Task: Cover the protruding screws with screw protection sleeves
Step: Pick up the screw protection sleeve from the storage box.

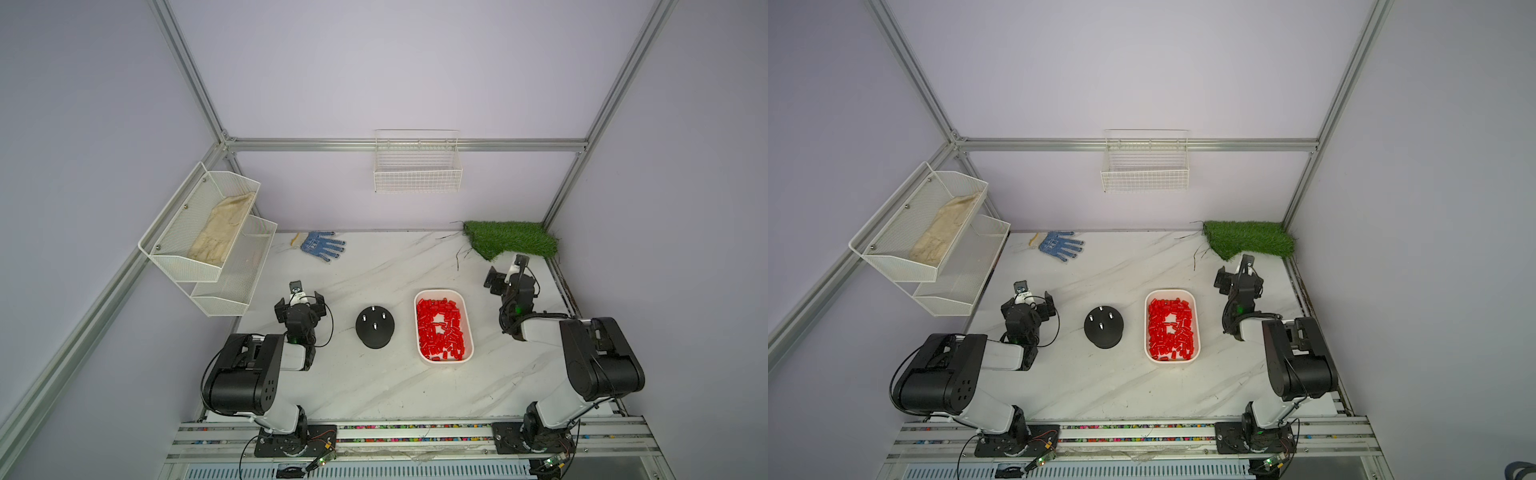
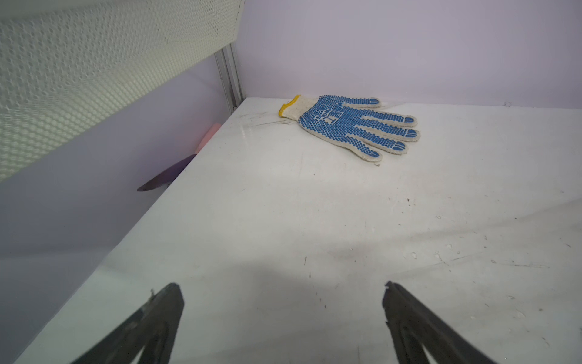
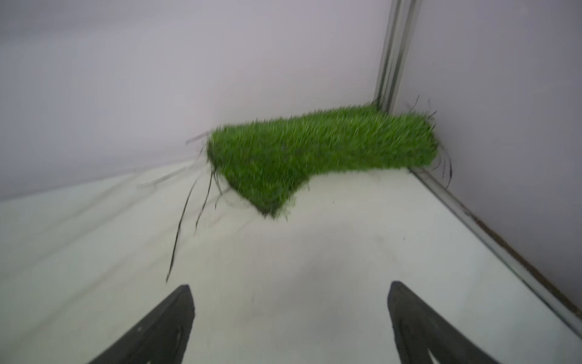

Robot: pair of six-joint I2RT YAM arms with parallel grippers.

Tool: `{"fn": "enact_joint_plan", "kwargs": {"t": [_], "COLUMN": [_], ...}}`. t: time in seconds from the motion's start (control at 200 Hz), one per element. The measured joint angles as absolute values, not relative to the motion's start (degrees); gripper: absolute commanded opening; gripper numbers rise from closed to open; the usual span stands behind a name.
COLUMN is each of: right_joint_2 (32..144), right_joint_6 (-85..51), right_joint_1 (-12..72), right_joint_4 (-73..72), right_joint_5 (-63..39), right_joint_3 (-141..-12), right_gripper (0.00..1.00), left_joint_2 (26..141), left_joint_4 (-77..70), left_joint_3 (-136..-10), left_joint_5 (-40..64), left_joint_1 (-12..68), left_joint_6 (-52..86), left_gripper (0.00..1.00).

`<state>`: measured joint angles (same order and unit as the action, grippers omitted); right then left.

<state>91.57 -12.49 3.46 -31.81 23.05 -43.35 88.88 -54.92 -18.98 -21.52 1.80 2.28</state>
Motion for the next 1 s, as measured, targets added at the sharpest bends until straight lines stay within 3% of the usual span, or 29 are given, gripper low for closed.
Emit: {"fn": "enact_joint_plan", "kwargs": {"t": [0.135, 0.37, 0.575, 0.72, 0.875, 0.955, 1.0], "right_joint_2": [91.70, 91.70, 90.63, 86.94, 83.72, 83.79, 84.05], "right_joint_6": [-20.16, -23.38, -23.55, -23.33, -22.92, -23.24, -23.44], "right_joint_1": [3.27, 7.11, 12.73, 15.73, 16.43, 17.34, 18.17], "right_joint_4": [-13.43, 7.25, 16.08, 18.81, 21.71, 24.60, 26.37], "right_joint_5": [27.90, 28.58, 29.23, 26.85, 22.04, 19.90, 18.81], "right_joint_3": [-57.84, -61.23, -63.99, -64.40, -66.50, -68.71, -69.80], "right_gripper": [0.97, 0.97, 0.97, 0.97, 0.97, 0.89, 0.76], "left_joint_2": [88.90, 88.66, 80.29, 67.68, 62.43, 62.57, 62.92], "left_joint_4": [-56.27, -50.17, -31.24, -24.38, -16.86, -11.46, -8.27], "left_joint_3": [-18.98, -21.15, -31.24, -32.36, -32.47, -33.06, -33.82], "left_joint_5": [-21.91, -22.96, -21.74, -24.67, -24.14, -22.26, -21.15], "left_joint_1": [2.17, 2.37, 3.16, 2.33, 0.84, 0.89, 0.95], "left_joint_6": [2.24, 1.83, 2.46, 12.19, 20.18, 22.59, 23.79], "left_gripper": [1.00, 1.00, 1.00, 1.00, 1.00, 1.00, 1.00]}}
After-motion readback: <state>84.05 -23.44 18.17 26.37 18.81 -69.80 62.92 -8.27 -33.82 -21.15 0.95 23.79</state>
